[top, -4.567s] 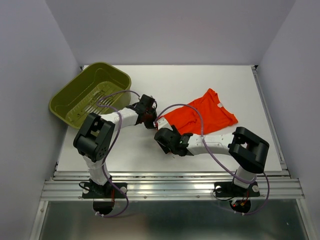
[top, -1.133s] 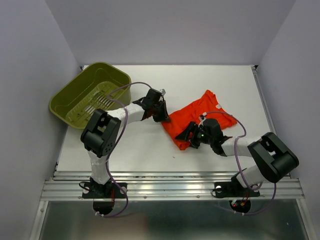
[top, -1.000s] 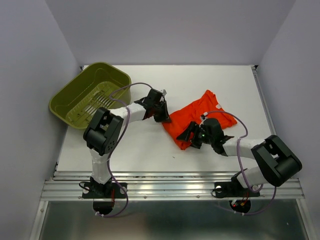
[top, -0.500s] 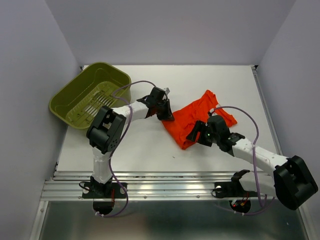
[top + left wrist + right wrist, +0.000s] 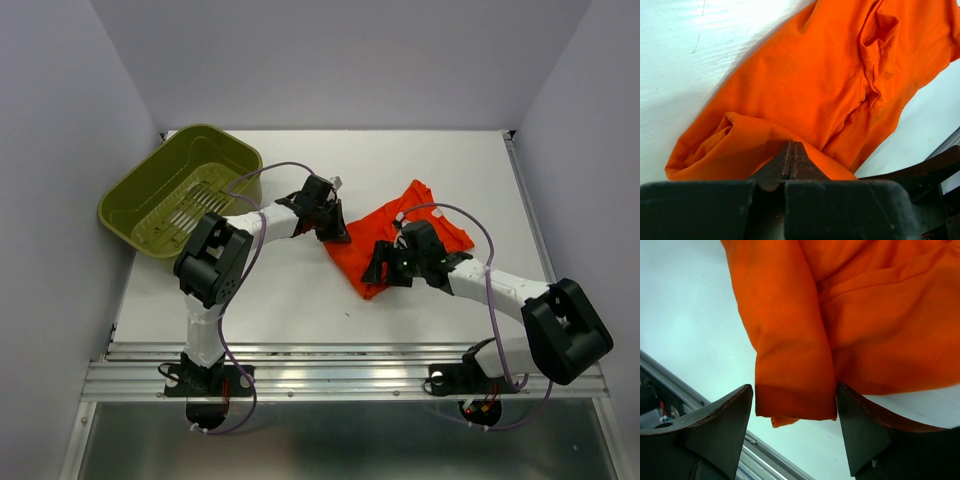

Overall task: Roll the t-shirts
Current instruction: Roll the T-shirt to the center of the board.

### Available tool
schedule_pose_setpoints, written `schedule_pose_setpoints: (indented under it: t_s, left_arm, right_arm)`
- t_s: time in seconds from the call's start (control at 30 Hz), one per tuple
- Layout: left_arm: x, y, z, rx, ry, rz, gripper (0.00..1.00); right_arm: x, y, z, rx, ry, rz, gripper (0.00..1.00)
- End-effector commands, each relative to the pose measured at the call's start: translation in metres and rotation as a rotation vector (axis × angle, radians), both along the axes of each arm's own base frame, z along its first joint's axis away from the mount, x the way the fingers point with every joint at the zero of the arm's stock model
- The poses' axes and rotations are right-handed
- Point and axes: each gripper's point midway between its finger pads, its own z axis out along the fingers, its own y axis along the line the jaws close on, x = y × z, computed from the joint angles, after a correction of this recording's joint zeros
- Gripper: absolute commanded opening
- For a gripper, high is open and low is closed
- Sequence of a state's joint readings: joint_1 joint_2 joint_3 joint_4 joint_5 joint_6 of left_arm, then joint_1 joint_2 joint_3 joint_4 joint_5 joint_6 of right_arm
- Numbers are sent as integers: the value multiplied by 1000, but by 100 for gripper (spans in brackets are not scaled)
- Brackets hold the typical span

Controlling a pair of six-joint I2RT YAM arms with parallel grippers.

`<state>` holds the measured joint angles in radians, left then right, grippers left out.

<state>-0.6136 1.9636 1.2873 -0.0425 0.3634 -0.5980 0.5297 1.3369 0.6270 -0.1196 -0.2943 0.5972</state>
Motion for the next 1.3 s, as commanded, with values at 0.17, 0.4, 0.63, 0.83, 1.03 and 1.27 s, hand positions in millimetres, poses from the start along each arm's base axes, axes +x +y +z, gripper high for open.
schedule_pose_setpoints:
  t_s: [0.17, 0.4, 0.63, 0.83, 1.03, 1.27]
  left_arm:
    - [9, -11, 23, -32, -62, -35, 0]
    - [9, -11, 24, -29, -62, -32, 0]
    - [10, -10, 26, -28, -68, -29, 0]
    - [11, -10, 29, -30, -73, -28, 0]
    - [10, -10, 28, -27, -71, -28, 0]
    - [10, -8, 36, -30, -86, -26, 0]
  right_arm:
    - [3, 23, 15, 109, -27, 97, 70]
    - [0, 26, 15, 137, -1, 94, 28]
    - [-9, 32, 11, 217, 76, 43, 1]
    - [-20, 38, 6, 317, 163, -3, 1]
    - [-32, 29, -21, 307, 271, -102, 1]
    - [-31, 24, -36, 273, 308, -166, 1]
